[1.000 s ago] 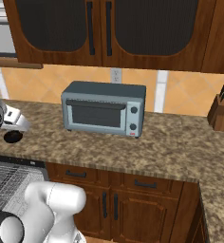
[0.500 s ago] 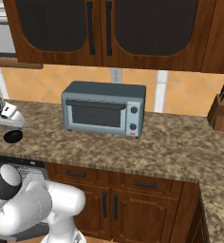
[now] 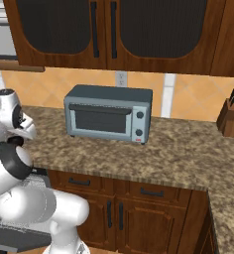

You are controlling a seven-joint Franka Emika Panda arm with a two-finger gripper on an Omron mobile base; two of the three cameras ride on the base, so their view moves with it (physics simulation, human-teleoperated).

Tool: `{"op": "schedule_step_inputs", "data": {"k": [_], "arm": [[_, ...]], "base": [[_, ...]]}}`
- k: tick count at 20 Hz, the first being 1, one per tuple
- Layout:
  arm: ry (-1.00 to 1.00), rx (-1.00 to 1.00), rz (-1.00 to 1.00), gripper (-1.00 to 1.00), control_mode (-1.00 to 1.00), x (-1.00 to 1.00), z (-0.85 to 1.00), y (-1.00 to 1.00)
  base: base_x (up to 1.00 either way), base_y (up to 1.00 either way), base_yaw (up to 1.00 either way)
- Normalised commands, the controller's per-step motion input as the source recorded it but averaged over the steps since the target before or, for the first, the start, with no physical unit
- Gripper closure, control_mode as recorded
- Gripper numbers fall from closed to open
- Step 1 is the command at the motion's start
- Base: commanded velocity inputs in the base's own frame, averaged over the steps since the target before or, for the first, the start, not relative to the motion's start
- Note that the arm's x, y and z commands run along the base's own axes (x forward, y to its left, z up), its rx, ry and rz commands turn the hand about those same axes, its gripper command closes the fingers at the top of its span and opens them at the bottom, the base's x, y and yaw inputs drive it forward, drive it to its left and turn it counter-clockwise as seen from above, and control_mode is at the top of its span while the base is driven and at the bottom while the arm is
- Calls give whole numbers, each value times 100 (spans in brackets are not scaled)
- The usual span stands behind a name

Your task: Pick up the cup and bowl from the counter, place them in the dishwasher, and close the dishwasher door.

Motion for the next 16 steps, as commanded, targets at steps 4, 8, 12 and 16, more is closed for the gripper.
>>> {"op": "schedule_step_inputs", "data": {"k": [4,8,12,16], "arm": [[0,-6,0,-100,-100,17,-24,45],[0,-6,1,-100,-100,53,-41,65],[3,-4,7,-100,-100,92,-30,54],[20,-2,15,-100,-100,90,-9,33]], "base": [[0,0,0],[0,0,0],[0,0,0],[0,0,0]]}}
